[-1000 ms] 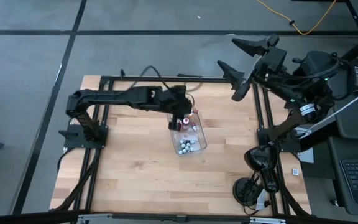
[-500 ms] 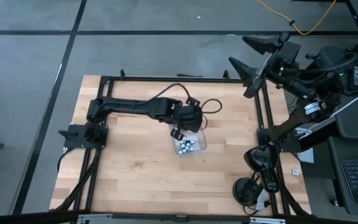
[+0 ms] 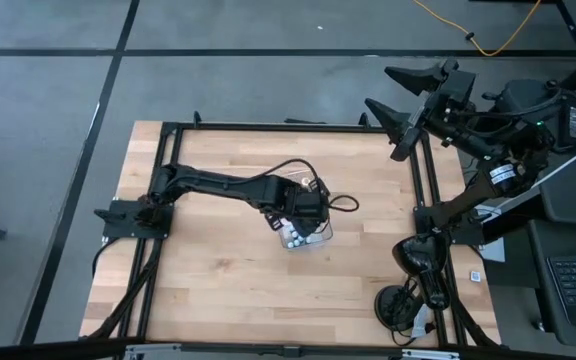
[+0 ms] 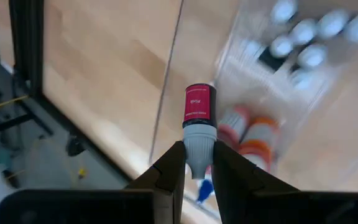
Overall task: Pick & Place food coloring
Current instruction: Put the small red food coloring bottle into the bottom of the bin
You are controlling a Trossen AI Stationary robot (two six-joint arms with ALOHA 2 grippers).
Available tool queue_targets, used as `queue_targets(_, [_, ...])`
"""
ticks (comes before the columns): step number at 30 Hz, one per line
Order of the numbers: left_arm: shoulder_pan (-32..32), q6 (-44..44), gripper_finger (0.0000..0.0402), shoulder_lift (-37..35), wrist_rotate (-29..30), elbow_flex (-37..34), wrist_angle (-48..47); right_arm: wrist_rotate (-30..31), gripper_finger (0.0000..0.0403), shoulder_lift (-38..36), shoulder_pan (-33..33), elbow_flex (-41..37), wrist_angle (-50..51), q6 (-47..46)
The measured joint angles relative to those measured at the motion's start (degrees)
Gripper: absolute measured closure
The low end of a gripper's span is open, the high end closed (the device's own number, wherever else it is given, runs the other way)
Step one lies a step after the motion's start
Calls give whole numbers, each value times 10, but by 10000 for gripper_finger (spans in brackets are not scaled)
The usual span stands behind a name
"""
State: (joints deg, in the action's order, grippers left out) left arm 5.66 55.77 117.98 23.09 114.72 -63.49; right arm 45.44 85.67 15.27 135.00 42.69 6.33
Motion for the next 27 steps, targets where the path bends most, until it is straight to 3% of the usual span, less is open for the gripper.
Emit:
queue_targets(5, [-4,27,339,22,29,0,-18,0,56,0,0,0,19,-19])
queue_targets(18, [3,39,339,98,1,0,-51,0,56,0,0,0,58,-18])
queue_targets(27, [3,74,339,108,-8,0,-55,-3,56,1,0,0,106,-46])
